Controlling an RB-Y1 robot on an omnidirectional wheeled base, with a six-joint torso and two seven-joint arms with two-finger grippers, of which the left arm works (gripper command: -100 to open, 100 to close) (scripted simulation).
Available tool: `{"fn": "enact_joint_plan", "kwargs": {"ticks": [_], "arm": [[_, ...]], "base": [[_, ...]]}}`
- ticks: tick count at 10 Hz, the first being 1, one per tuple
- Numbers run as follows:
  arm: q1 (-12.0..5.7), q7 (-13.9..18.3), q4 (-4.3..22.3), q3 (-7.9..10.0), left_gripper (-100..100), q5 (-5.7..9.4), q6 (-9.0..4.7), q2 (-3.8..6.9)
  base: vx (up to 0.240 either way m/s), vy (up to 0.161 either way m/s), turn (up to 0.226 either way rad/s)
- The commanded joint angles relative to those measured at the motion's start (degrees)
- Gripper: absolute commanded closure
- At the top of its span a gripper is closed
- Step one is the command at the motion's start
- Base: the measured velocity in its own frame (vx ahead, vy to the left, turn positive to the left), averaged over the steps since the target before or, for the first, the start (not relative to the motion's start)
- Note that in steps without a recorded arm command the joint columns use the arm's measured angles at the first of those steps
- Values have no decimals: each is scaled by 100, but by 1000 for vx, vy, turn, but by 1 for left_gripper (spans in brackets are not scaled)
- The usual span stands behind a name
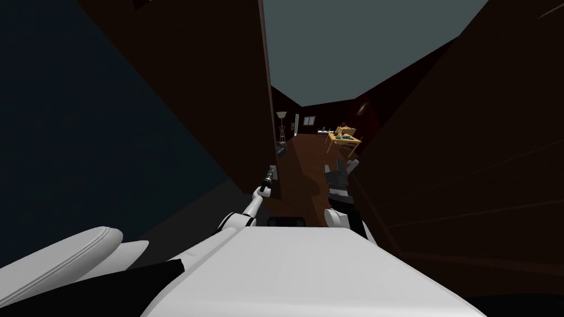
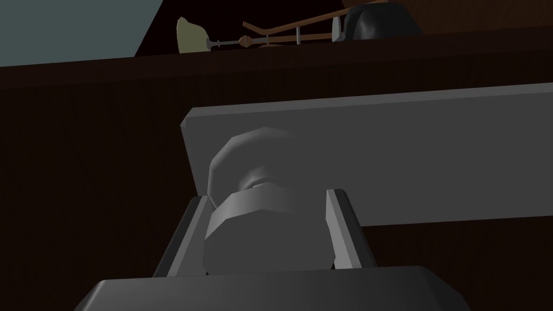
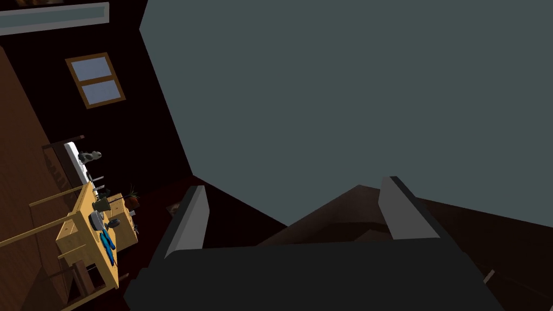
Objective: Push the door open
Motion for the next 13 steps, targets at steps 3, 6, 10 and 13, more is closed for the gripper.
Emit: {"fn": "enact_joint_plan", "kwargs": {"ticks": [3, 6, 10, 13], "arm": [[19, 0, 12, -5, 100, -1, 9, -4], [38, -31, 33, 92, 100, 26, 22, 51], [47, -80, 49, 277, 100, 83, 28, 136], [55, -129, 65, 459, 100, 138, 33, 208]], "base": [[-21, 5, 0], [82, -39, 25], [180, -100, 46], [201, -106, 47]]}}
